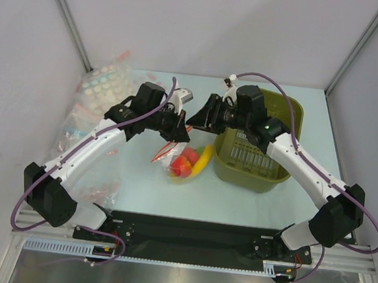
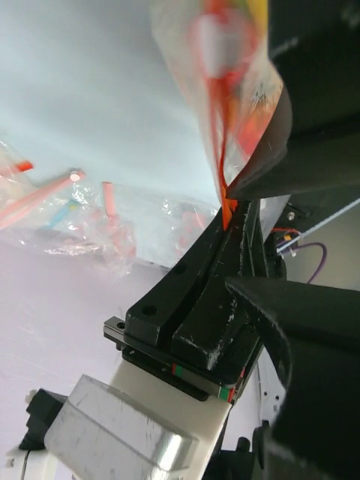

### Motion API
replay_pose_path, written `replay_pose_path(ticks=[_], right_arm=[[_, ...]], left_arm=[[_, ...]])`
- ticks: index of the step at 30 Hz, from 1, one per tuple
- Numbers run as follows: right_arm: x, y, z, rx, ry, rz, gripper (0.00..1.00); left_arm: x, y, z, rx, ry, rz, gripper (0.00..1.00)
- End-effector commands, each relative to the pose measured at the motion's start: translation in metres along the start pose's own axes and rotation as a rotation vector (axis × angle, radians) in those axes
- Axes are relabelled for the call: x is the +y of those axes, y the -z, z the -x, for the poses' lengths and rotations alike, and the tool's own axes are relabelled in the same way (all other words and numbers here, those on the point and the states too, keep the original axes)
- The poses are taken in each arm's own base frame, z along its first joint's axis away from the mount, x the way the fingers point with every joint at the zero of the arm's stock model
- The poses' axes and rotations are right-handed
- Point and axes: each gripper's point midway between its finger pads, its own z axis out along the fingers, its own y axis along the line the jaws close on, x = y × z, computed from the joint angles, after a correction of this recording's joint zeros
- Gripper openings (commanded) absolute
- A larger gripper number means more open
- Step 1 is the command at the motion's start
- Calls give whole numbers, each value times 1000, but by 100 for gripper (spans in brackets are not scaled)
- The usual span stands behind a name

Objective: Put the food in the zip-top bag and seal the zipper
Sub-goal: Adjust the zipper food storage bag at the center of the board.

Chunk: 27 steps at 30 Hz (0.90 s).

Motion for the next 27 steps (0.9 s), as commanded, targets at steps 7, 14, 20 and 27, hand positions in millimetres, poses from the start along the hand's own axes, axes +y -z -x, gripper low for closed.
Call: replay_pose_path(ticks=[7,14,20,27], right_arm=[[14,79,47,-298,215,83,69],[-20,109,41,-265,454,61,68],[-19,115,33,-303,720,105,71],[-22,111,24,-337,901,184,74]], left_arm=[[-20,9,11,-23,-82,-84,0],[-58,18,13,-29,-103,-301,0],[-85,32,14,-36,-139,-451,0],[-96,41,9,-31,-141,-509,0]])
